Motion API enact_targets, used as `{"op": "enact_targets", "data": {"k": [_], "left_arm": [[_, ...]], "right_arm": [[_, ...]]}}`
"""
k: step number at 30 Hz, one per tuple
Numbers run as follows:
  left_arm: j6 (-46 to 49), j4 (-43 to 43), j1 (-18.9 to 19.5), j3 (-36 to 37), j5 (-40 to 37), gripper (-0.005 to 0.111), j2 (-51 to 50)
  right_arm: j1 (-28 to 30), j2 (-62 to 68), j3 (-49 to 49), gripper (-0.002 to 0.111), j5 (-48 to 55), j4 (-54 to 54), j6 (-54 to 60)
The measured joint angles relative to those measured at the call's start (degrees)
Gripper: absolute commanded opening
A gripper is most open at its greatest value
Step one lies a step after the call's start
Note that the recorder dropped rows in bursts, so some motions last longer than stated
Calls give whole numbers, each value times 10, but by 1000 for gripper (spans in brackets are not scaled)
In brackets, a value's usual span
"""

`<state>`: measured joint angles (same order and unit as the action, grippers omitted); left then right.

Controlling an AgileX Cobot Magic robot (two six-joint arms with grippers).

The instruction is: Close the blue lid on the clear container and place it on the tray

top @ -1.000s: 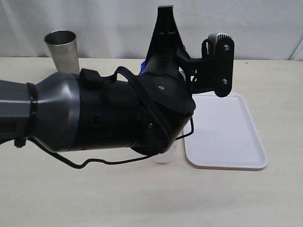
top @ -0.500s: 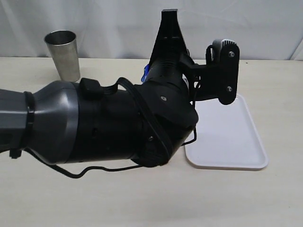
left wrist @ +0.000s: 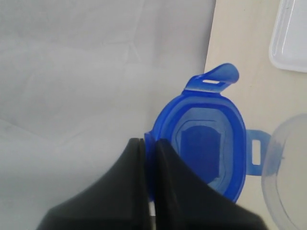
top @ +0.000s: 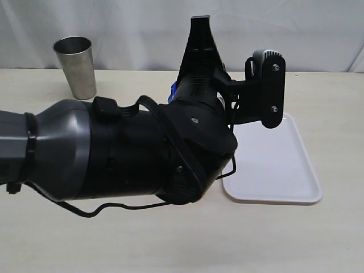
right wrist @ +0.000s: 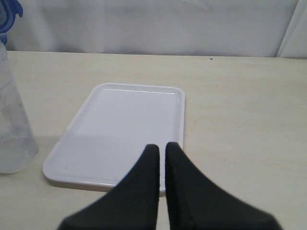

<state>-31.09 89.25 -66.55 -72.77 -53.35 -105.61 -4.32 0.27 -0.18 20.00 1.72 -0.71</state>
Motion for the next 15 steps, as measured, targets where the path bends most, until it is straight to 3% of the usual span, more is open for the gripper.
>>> {"op": "enact_targets", "data": {"k": [15], "left_arm": [[-1,0,-30,0,-13,0,0]], "right_arm": [[0,0,0,5,0,0,0]]}}
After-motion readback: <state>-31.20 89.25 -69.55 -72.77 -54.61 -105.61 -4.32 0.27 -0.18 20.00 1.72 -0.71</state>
